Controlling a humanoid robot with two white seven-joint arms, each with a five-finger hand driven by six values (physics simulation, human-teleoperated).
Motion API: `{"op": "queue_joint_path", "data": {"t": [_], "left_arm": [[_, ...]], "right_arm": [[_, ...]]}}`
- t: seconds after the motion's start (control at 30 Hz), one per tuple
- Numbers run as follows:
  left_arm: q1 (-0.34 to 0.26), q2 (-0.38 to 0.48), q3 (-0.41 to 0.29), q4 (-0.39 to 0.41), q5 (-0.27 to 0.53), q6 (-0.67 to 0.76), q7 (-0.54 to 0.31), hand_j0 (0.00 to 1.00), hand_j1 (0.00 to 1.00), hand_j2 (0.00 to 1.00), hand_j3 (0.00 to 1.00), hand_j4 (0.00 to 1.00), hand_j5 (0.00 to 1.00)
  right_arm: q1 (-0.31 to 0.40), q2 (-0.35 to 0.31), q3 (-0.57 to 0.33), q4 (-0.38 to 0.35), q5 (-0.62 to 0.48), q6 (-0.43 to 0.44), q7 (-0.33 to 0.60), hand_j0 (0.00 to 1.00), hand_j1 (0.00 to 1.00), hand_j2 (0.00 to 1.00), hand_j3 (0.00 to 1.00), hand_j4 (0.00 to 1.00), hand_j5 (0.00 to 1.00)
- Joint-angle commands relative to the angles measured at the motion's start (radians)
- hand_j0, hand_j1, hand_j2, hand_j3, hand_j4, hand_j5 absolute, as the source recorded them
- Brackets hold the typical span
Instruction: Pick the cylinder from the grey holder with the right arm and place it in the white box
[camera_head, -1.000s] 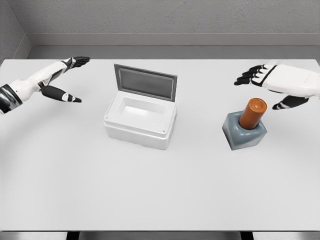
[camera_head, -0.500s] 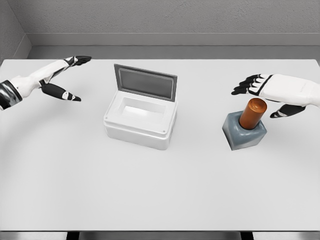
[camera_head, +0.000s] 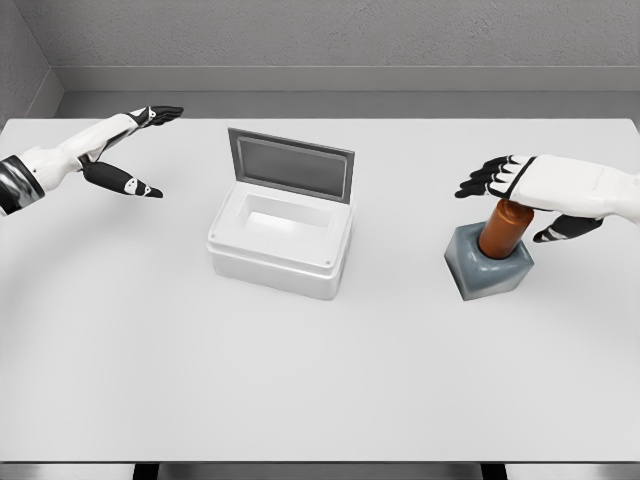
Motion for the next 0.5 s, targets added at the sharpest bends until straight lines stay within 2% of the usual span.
{"op": "queue_joint_path", "data": {"t": [0.0,0.47], "left_arm": [[0.0,-0.001,0.001,-0.002,0.008,0.002,0.0,1.0,1.0,1.0,1.0,1.0,1.0],[0.0,-0.009,0.0,-0.002,0.007,0.002,0.0,1.0,1.0,1.0,1.0,1.0,1.0]], "right_arm": [[0.0,0.001,-0.002,0.005,-0.005,0.002,0.004,1.0,1.0,1.0,1.0,1.0,1.0],[0.002,0.006,0.0,0.004,-0.005,0.002,0.014,0.99,0.99,0.99,0.99,0.99,0.99]]}}
